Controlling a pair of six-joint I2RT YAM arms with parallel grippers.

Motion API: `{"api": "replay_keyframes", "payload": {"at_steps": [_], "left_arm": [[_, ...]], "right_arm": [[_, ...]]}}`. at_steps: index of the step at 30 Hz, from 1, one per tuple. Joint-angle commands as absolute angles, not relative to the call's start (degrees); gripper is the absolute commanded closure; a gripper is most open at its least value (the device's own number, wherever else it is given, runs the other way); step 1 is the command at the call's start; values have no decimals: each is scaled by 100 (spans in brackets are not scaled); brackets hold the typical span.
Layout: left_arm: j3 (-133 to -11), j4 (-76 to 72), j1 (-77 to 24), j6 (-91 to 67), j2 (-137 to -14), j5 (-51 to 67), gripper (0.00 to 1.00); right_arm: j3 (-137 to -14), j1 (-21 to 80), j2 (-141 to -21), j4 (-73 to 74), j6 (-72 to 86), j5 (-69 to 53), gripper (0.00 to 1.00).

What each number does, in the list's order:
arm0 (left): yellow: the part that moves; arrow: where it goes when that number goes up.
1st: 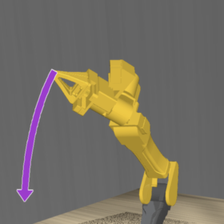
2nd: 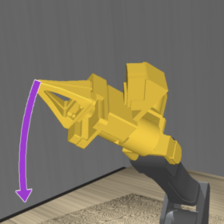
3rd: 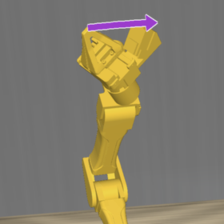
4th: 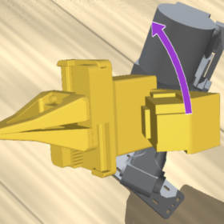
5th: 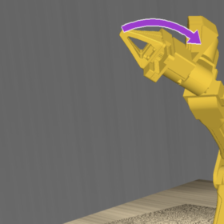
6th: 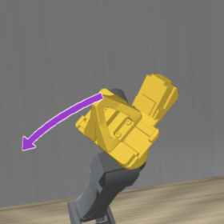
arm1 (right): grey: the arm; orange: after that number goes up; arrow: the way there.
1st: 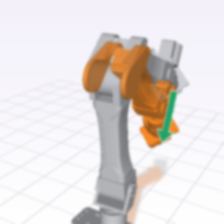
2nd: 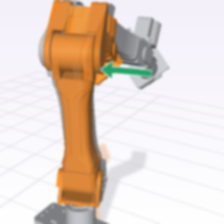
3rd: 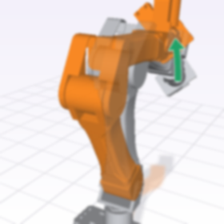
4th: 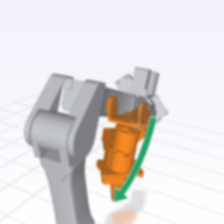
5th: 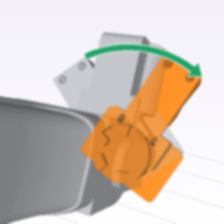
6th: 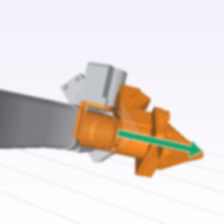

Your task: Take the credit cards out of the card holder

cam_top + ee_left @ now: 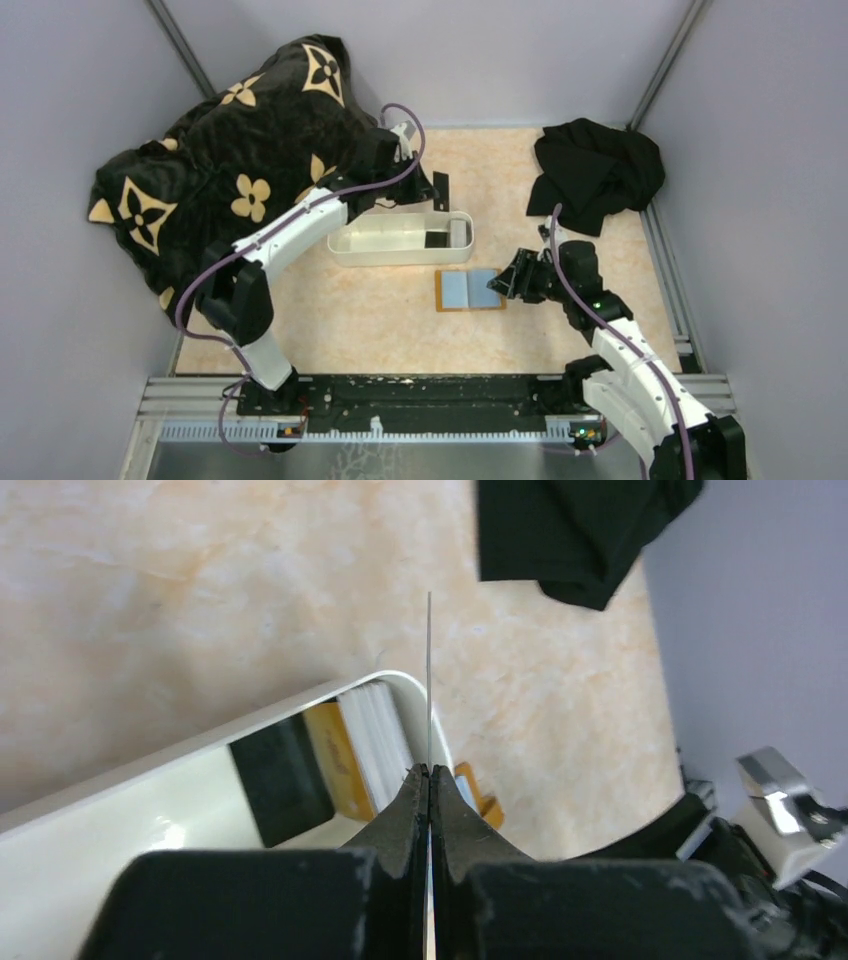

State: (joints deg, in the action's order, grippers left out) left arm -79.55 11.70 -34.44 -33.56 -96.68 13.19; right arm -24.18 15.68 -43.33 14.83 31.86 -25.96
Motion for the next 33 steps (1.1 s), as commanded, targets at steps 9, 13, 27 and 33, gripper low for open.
{"api": "replay_keyframes", "payload": {"at_steps": [9,13,27,33], "left_arm": [[-8888,3713,-3751,-3003,-10448,85,100],[-8638,3599,-3859,-3150,-10423,120,100],[-9184,3735,-4154,-3222,-11180,193,100],[-9558,3854,-4184,-3231,-11557,131,100]], "right_arm": [[-2545,1560,-4469,1171,2951,-2468,44],[-2516,1563,-4491,1150,2867,-2493,44],[-2340,1563,-4516,1008,2839,-2601,44],[-2327,1564,-4426,1005,2843,-2602,44]]}}
